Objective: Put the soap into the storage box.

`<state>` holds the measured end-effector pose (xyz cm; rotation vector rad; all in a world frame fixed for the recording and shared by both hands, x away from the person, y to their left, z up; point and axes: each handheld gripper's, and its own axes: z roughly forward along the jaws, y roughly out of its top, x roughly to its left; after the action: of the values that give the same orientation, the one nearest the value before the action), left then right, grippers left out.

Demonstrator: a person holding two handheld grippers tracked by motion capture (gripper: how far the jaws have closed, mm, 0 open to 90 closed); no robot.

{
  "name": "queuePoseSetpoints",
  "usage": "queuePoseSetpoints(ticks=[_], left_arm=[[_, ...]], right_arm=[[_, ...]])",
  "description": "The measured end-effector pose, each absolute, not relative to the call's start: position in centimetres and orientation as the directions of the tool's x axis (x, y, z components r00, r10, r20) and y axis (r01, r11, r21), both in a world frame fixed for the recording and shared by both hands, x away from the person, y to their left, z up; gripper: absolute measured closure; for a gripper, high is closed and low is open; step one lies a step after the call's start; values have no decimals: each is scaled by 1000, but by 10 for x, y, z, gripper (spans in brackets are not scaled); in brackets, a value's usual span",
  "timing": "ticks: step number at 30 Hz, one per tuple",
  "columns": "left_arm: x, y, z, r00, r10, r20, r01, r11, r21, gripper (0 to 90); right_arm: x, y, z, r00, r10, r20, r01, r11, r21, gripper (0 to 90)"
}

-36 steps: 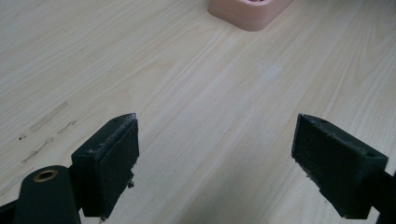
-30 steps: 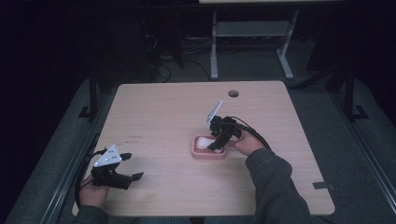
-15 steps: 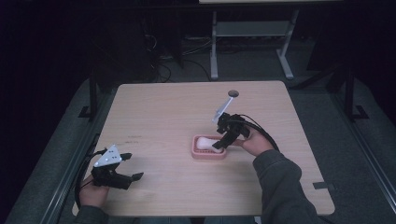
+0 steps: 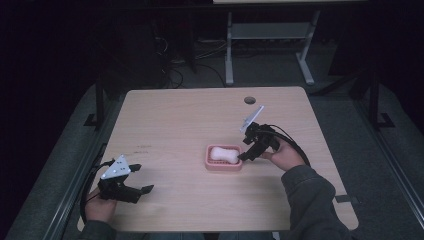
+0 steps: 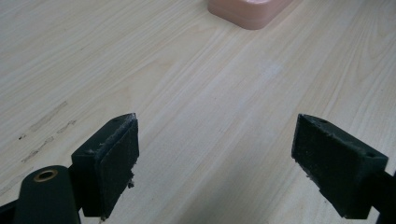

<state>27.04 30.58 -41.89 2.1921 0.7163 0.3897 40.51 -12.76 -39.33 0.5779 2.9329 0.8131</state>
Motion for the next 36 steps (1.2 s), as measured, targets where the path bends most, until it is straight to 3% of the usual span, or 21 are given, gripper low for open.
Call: queuePoseSetpoints(ticks=[36], left_arm=[[271,305,-420,793,607,44,370,-539,757,148]], right_arm=[[378,-170,-401,-900,430,70,395,737,549,267]])
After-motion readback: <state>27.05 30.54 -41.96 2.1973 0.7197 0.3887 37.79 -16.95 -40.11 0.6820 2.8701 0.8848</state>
